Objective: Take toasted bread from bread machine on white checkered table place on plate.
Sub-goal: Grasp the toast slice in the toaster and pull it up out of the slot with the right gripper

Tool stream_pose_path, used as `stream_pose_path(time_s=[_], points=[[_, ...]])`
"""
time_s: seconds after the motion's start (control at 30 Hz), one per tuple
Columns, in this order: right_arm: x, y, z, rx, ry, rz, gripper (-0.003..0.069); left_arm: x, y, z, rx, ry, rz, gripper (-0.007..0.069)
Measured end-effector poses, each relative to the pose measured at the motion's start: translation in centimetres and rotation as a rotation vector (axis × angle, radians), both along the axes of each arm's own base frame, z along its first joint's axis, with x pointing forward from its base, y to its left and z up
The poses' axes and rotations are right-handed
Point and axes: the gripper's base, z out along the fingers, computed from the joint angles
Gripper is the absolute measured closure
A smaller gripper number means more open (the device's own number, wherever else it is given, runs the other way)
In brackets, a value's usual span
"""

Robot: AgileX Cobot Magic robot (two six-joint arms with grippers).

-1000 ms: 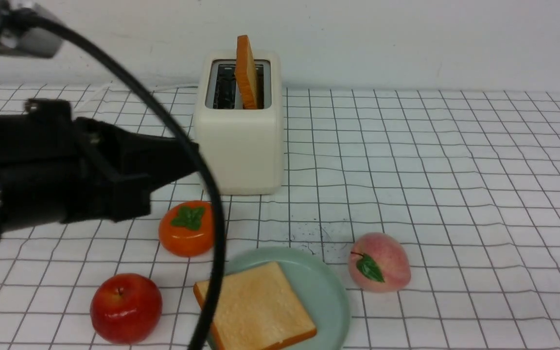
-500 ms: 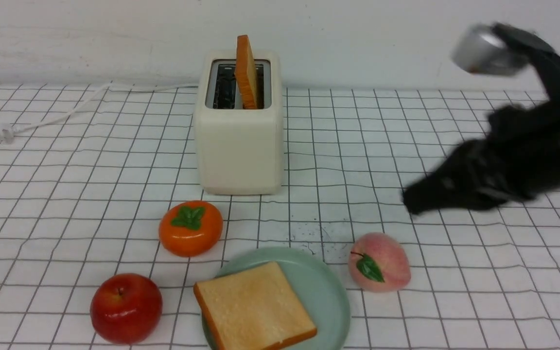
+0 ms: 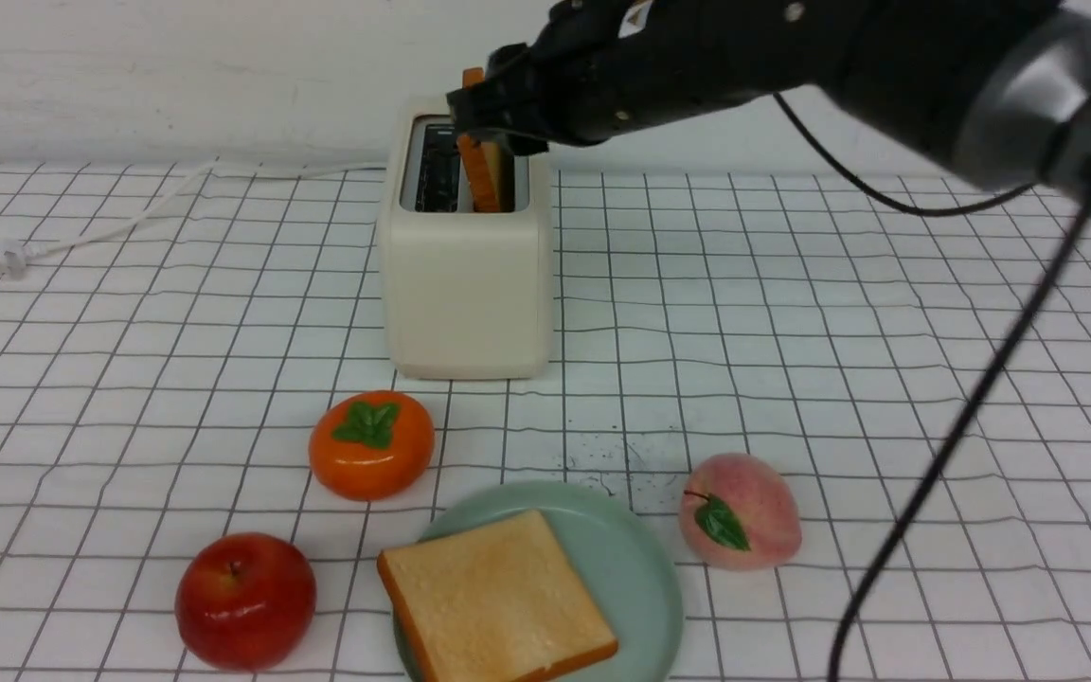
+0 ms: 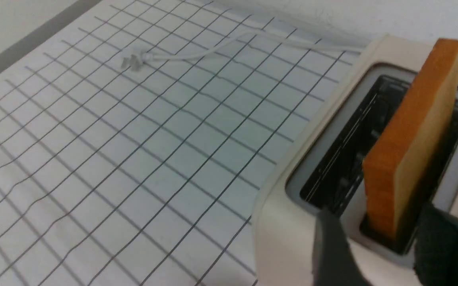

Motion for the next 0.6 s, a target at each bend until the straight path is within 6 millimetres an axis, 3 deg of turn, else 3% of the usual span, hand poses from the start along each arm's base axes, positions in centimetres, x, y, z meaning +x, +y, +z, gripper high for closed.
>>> stream_pose_path(time_s=[0.1, 0.17, 0.3, 0.37, 0.47, 0.5, 0.53, 0.57, 0.6], points=[[2.5, 1.3, -1.8, -0.001, -0.046, -0.017, 0.0123, 0.2, -0.1, 0.8, -0.03, -0.081, 0.002, 0.0638], [3.4, 1.7, -2.7, -0.002, -0.065, -0.024, 0.0057, 0.3, -0.1, 1.3, -0.048, -0.134, 0.004, 0.0638], [4.4, 2.2, -4.2, -0.012, -0.087, -0.035, 0.0036, 0.4, -0.1, 1.9, -0.075, -0.205, 0.008, 0.0638], [4.9, 2.3, -4.9, -0.025, -0.104, -0.043, 0.0063, 0.4, -0.1, 2.1, -0.082, -0.226, 0.009, 0.0638], [5.3, 2.2, -5.5, -0.047, -0.124, -0.073, 0.0184, 0.5, -0.1, 2.2, -0.084, -0.232, 0.009, 0.0638], [5.4, 2.1, -5.5, -0.049, -0.126, -0.075, 0.0192, 0.5, -0.1, 2.2, -0.084, -0.232, 0.009, 0.0638], [5.5, 1.9, -5.4, -0.052, -0.137, -0.093, 0.0269, 0.5, -0.1, 2.2, -0.084, -0.231, 0.009, 0.0638], [5.6, 1.9, -5.4, -0.052, -0.141, -0.097, 0.0277, 0.5, -0.1, 2.2, -0.084, -0.231, 0.009, 0.0638], [5.7, 1.7, -5.3, -0.054, -0.145, -0.112, 0.0337, 0.4, -0.1, 2.2, -0.083, -0.227, 0.008, 0.0638]])
